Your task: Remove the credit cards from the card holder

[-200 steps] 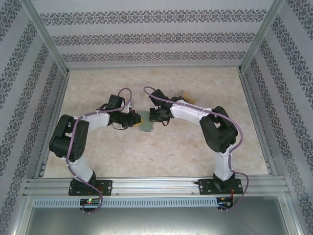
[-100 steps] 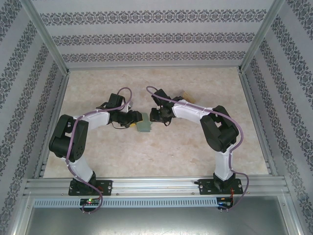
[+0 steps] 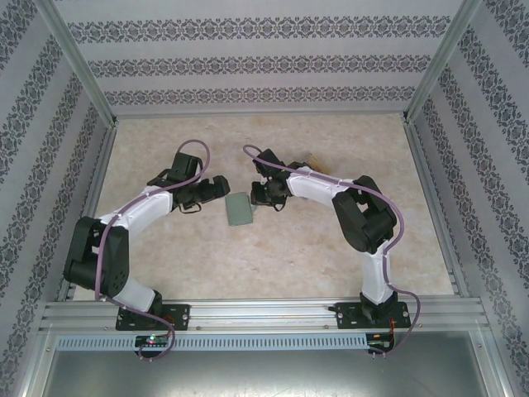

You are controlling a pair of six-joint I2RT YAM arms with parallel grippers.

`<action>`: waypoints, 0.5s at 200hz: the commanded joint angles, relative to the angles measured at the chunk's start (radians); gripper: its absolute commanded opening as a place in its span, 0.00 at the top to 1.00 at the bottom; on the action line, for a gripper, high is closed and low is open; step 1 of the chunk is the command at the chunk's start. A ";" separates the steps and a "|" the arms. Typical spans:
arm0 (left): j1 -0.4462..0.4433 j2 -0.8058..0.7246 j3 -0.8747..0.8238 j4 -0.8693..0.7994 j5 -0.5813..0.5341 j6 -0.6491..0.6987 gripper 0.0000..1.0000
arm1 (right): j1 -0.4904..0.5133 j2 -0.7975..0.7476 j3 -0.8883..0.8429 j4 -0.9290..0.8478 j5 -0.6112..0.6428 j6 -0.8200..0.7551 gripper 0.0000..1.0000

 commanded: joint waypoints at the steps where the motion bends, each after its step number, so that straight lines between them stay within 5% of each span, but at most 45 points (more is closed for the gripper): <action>1: 0.047 -0.030 -0.016 -0.086 -0.116 0.004 0.01 | -0.004 -0.010 0.025 -0.036 -0.008 -0.024 0.89; 68: 0.179 -0.119 -0.069 -0.169 -0.061 0.007 0.01 | 0.018 -0.217 -0.032 -0.011 0.186 -0.131 0.95; 100: 0.201 -0.169 -0.111 -0.150 -0.040 -0.005 0.01 | 0.035 -0.254 -0.019 0.006 0.178 -0.158 0.94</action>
